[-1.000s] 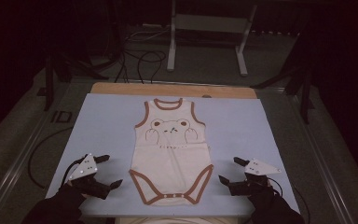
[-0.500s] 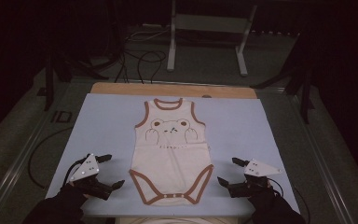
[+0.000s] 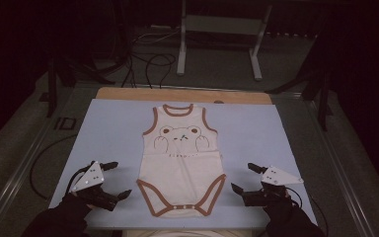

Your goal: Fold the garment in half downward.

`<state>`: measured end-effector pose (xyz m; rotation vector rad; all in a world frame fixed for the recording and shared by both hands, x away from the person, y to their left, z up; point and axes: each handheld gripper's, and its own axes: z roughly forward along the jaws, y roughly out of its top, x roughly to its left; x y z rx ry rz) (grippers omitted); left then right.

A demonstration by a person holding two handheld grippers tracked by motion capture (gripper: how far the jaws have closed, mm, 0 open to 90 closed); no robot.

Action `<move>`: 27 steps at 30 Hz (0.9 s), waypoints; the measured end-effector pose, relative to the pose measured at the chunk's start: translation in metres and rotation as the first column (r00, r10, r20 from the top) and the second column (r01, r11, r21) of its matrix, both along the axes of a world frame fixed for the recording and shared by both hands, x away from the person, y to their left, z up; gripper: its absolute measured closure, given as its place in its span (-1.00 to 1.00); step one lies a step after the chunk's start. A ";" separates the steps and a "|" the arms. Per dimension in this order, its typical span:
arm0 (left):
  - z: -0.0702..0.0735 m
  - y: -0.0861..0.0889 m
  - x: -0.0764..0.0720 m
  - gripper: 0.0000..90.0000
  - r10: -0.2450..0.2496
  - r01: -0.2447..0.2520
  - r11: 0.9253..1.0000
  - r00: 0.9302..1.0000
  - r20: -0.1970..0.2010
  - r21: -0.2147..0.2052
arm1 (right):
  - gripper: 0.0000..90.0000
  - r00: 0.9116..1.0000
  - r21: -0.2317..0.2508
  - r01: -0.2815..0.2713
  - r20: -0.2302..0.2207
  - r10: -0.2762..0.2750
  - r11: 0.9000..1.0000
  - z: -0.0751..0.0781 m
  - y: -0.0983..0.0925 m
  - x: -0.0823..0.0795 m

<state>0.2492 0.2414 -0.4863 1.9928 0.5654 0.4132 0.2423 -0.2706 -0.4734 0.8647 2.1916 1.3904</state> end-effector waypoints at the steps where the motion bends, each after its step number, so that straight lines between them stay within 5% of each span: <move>1: 0.000 0.000 0.000 -1.00 0.000 0.000 1.000 1.000 0.000 0.000 | -0.80 1.000 0.000 0.000 0.000 0.000 1.000 0.000 0.000 0.000; 15: 0.030 0.011 0.009 -1.00 -0.005 0.005 1.000 1.000 0.012 -0.026 | -0.80 0.997 -0.013 0.044 0.058 -0.043 0.999 0.040 -0.004 0.007; 27: 0.037 0.000 0.028 -1.00 -0.019 0.019 1.000 1.000 -0.009 0.013 | -0.80 0.995 -0.026 0.050 0.084 -0.048 0.998 0.055 0.003 0.030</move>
